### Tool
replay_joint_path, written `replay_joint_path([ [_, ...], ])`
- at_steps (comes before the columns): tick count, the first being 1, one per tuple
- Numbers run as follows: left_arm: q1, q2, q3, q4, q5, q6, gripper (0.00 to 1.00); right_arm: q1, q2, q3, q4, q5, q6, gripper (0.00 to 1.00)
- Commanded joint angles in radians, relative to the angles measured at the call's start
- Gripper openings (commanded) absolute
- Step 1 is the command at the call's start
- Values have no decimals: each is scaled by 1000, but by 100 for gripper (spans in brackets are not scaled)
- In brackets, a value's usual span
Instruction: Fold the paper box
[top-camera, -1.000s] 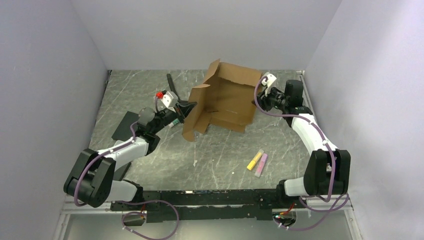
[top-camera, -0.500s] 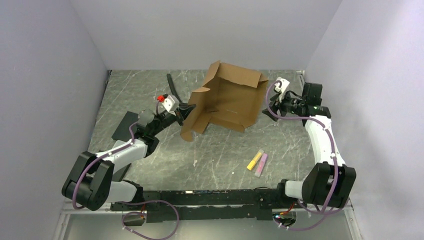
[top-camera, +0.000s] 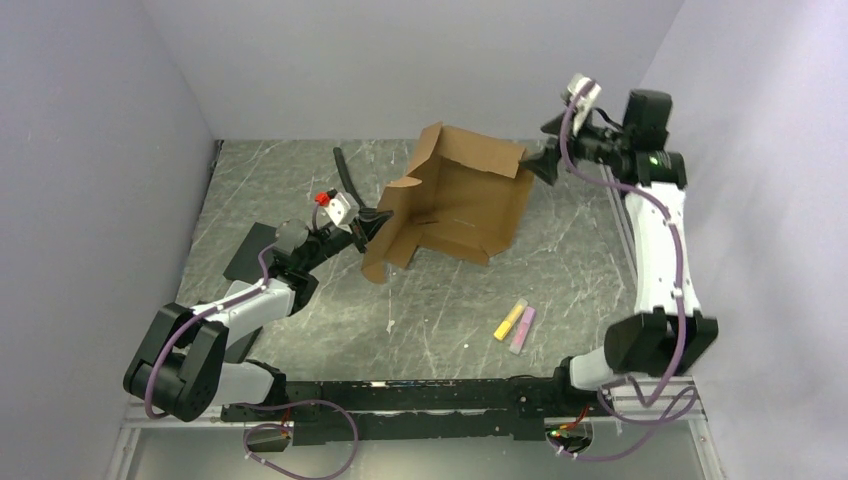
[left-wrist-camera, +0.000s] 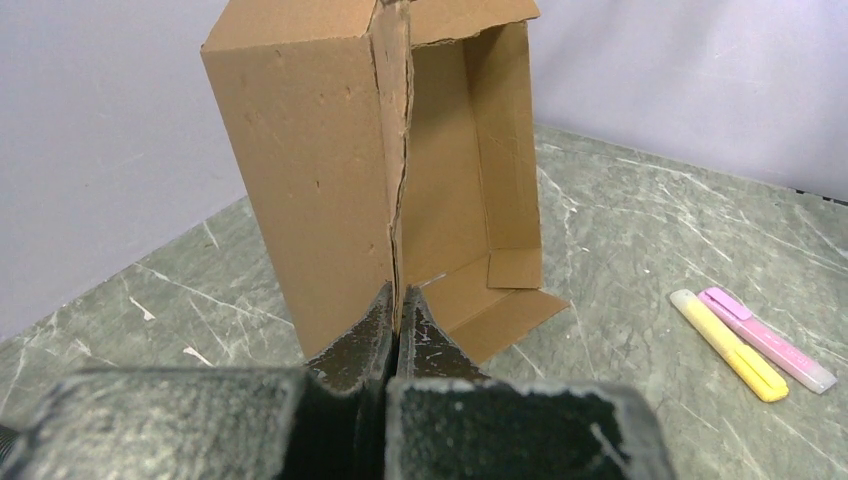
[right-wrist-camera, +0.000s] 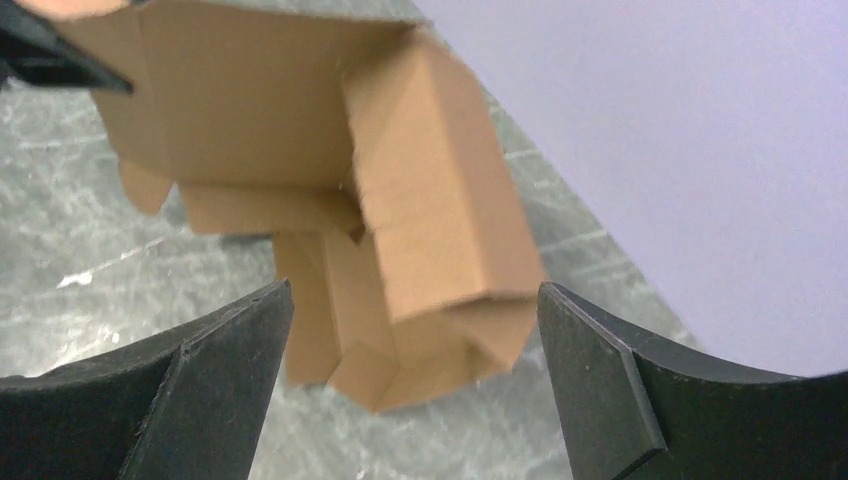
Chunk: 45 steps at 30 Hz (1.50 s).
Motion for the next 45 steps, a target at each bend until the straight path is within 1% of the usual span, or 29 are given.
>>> replay_joint_path([
  [1, 1, -24, -20, 11, 37, 7, 0, 103, 193, 209, -53, 146, 129, 96],
  [4, -1, -35, -17, -1, 40, 3, 0, 124, 317, 340, -95, 178, 171, 96],
  [7, -2, -41, -14, -6, 45, -1, 0, 129, 408, 445, -157, 206, 175, 95],
  [10, -4, -44, -6, -11, 54, -5, 0, 181, 458, 484, -204, 242, 160, 95],
  [15, -8, -49, 9, -23, 68, -15, 0, 222, 472, 452, -230, 281, 139, 95],
  [21, -33, -66, 33, -49, 75, -23, 0, 248, 446, 372, -198, 307, 151, 88],
  [23, -45, -75, 44, -90, 68, -10, 0, 252, 440, 363, -197, 287, 158, 88],
  [27, -58, -101, 47, -170, 12, 39, 0, 251, 435, 370, -219, 227, 165, 92],
  [30, -59, -121, 29, -176, -26, 55, 0, 250, 426, 369, -232, 191, 171, 93],
  [37, -61, -138, 35, -208, -19, 68, 0, 248, 410, 370, -253, 137, 180, 94],
  [38, -64, -139, 37, -209, -19, 99, 0, 248, 408, 368, -254, 131, 185, 93],
  [45, -98, -128, 61, -260, -49, 167, 0, 246, 397, 363, -242, 82, 240, 95],
])
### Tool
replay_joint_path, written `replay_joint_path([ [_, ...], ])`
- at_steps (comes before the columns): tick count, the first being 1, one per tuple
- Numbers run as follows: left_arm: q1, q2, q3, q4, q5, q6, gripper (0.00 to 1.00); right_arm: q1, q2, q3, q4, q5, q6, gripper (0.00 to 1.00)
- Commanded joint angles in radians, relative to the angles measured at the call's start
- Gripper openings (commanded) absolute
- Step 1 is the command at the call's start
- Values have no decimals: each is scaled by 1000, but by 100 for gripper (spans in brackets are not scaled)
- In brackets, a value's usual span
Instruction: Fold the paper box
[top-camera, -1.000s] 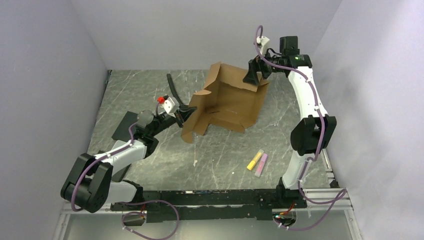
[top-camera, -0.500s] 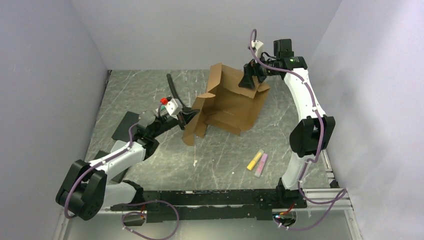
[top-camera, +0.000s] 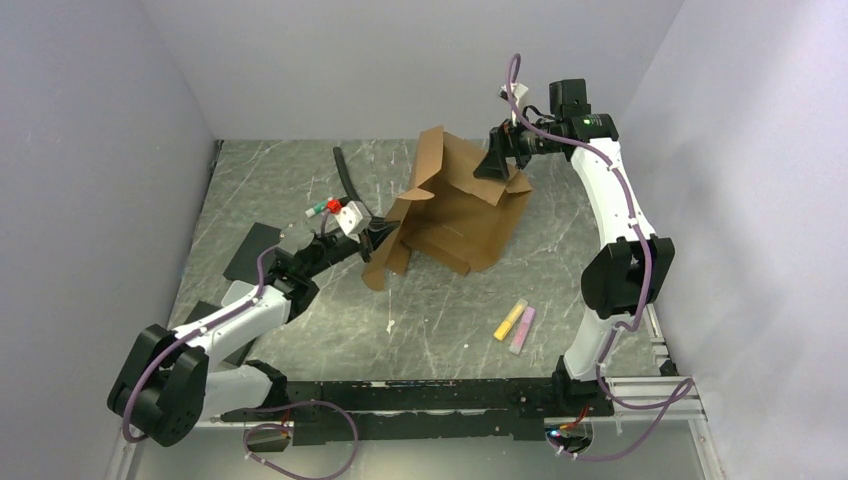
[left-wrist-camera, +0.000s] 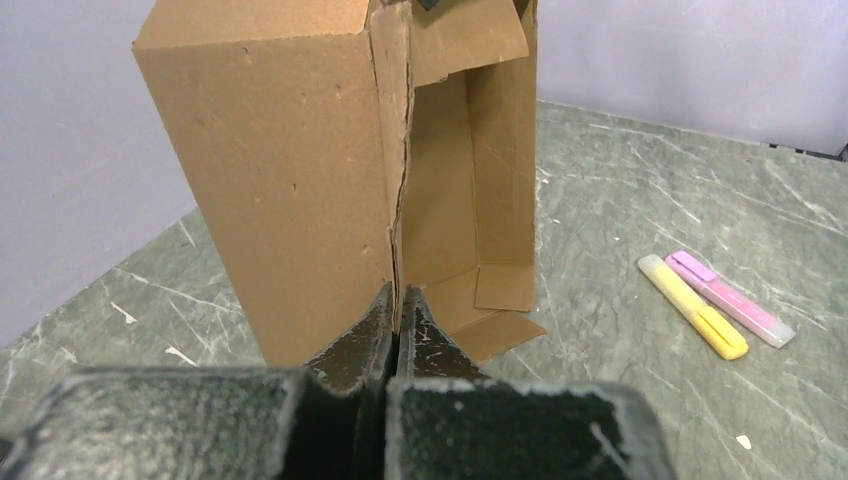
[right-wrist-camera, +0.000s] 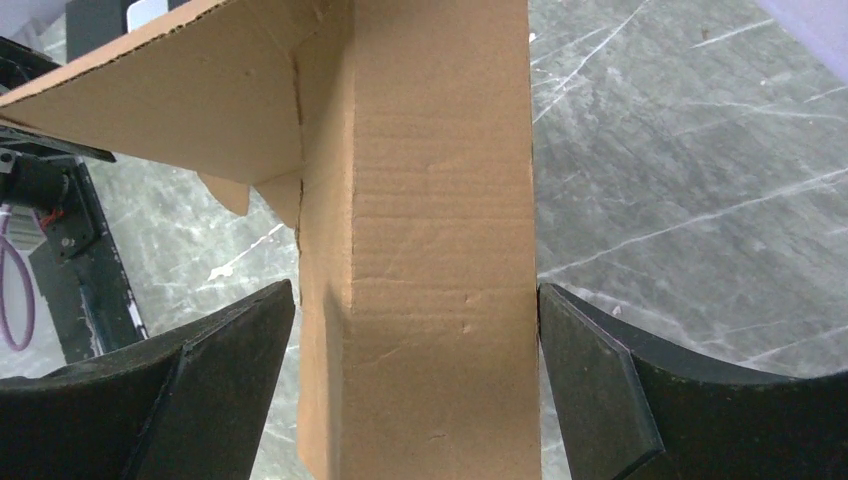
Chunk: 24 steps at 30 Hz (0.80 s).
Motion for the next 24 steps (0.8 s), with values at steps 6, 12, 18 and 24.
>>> replay_joint_path([
  [6, -37, -8, 45, -36, -38, 68, 0, 1, -60, -3, 11, -30, 53, 100],
  [12, -45, -5, 53, -37, -24, 26, 0, -4, -83, -6, 3, -12, 48, 100],
  [18, -45, -23, 44, -69, -30, 3, 0, -24, -97, 0, -17, -17, 15, 100],
  [24, -45, -53, 40, -114, -81, -132, 0, -28, -151, -23, -10, -3, -4, 100],
])
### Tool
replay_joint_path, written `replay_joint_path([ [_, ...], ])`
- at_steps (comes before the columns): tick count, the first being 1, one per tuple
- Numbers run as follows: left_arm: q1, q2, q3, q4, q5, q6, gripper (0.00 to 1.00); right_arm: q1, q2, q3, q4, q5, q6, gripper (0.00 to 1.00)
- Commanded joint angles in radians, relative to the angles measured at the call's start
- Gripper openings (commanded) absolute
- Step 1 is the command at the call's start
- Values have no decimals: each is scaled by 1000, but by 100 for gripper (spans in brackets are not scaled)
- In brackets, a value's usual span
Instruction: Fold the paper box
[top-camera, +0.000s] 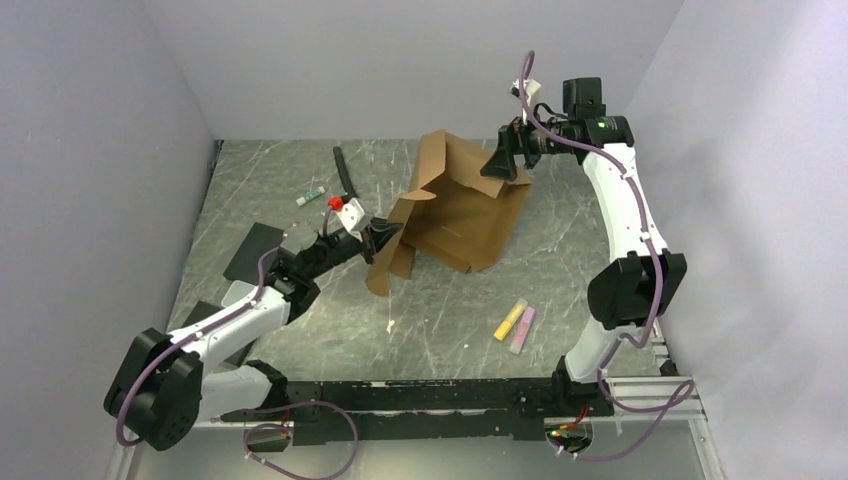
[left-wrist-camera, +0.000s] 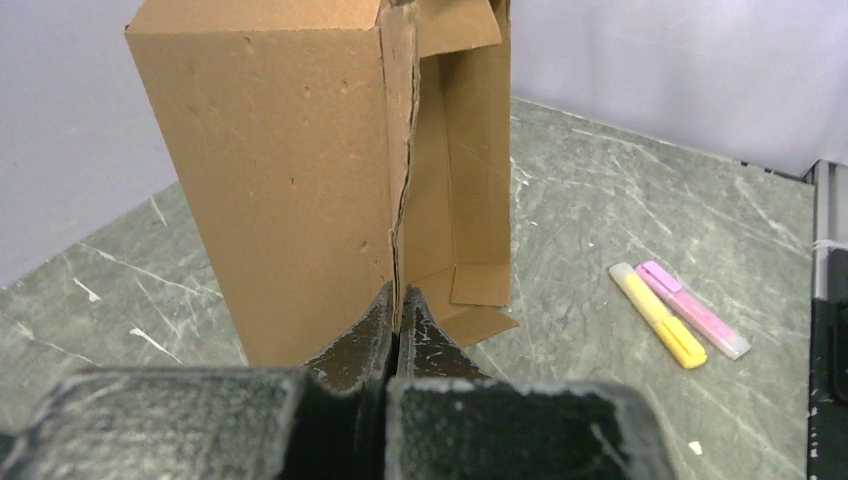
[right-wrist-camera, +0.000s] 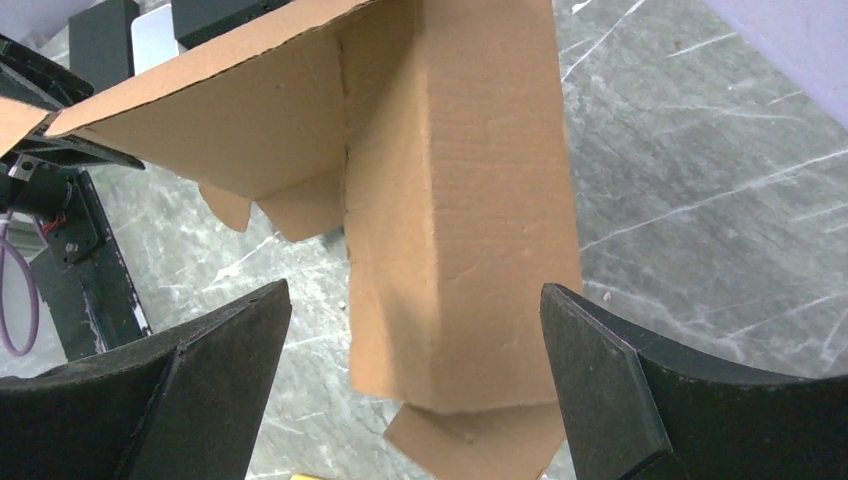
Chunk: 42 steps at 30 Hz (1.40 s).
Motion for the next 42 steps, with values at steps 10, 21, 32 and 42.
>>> replay_joint_path([
  [10, -6, -69, 37, -94, -30, -132, 0, -5, -114, -56, 48, 64, -29, 99],
  [21, -6, -64, 73, -159, -23, -123, 0, -19, -81, -28, 45, 30, -30, 97],
  [32, -8, -75, 76, -173, -28, -107, 0, -286, -450, -581, 445, -217, 131, 97],
  [42, -19, -62, 91, -162, -33, -136, 0, -236, -574, -1090, 1063, -187, 169, 96],
])
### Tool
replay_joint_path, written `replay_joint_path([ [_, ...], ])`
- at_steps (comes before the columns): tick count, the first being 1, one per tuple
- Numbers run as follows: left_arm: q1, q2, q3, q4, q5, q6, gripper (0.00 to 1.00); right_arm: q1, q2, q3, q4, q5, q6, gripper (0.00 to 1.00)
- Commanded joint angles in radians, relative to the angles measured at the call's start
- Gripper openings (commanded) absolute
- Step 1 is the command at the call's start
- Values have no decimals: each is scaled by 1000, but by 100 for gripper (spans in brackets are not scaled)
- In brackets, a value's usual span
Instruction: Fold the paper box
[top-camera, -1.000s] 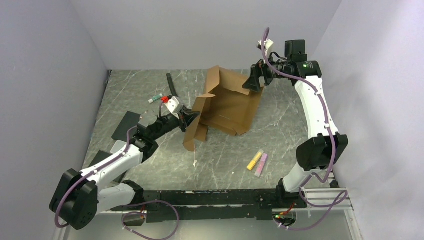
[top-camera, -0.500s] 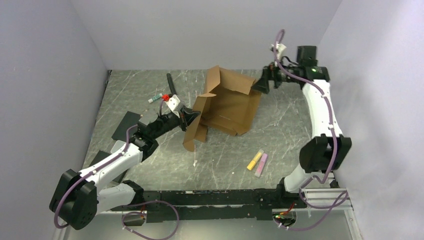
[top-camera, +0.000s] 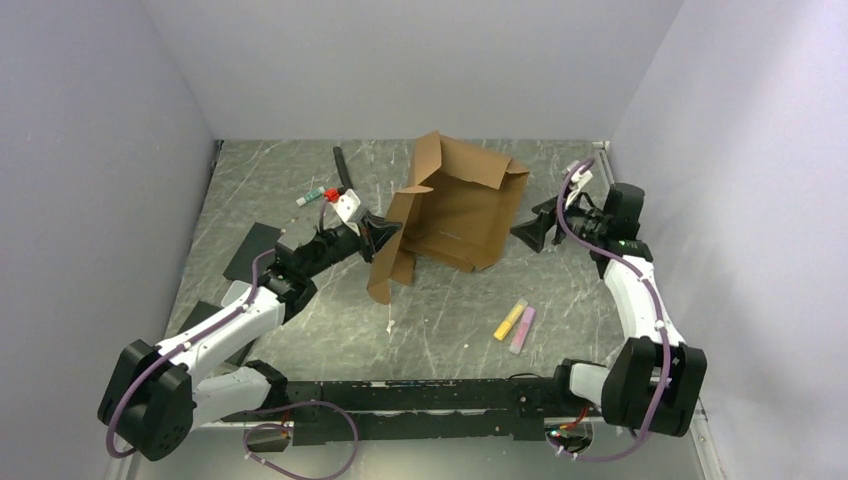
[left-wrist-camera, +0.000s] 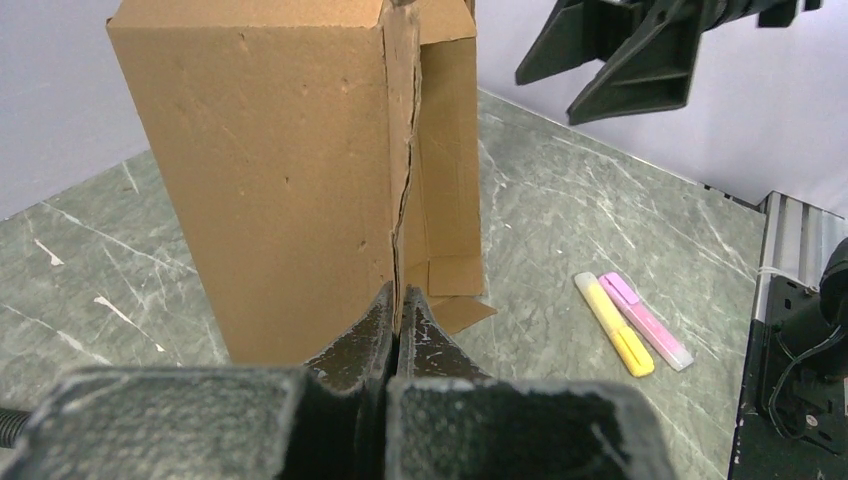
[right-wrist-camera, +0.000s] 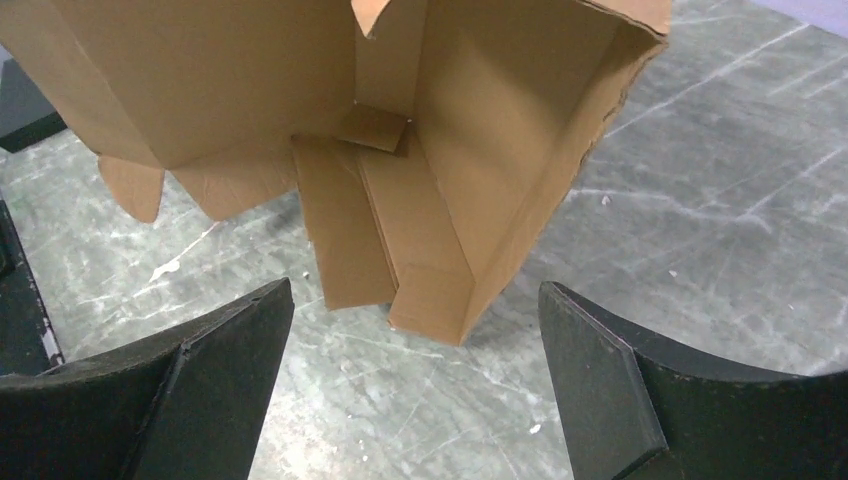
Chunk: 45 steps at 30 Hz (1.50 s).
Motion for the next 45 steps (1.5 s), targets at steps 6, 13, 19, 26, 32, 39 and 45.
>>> replay_joint_path([
  [6, -23, -7, 43, -13, -11, -30, 0, 156, 107, 2, 305, -24, 19, 96],
  [13, -29, -7, 45, -14, -37, -46, 0, 165, 90, -13, 333, -24, 19, 96],
  [19, -32, -7, 51, -28, -55, -57, 0, 79, 37, 63, 128, -24, 19, 96],
  [26, -35, -8, 51, -24, -67, -72, 0, 3, 37, 6, 238, -24, 19, 96],
  [32, -41, -15, 53, -28, -73, -90, 0, 6, 172, 59, 253, -24, 19, 96],
  [39, -48, -9, 63, -32, -84, -101, 0, 29, 270, 112, 264, 429, 19, 41],
  [45, -56, 13, 91, -50, -100, -124, 0, 89, 273, 110, 302, 530, 309, 10],
])
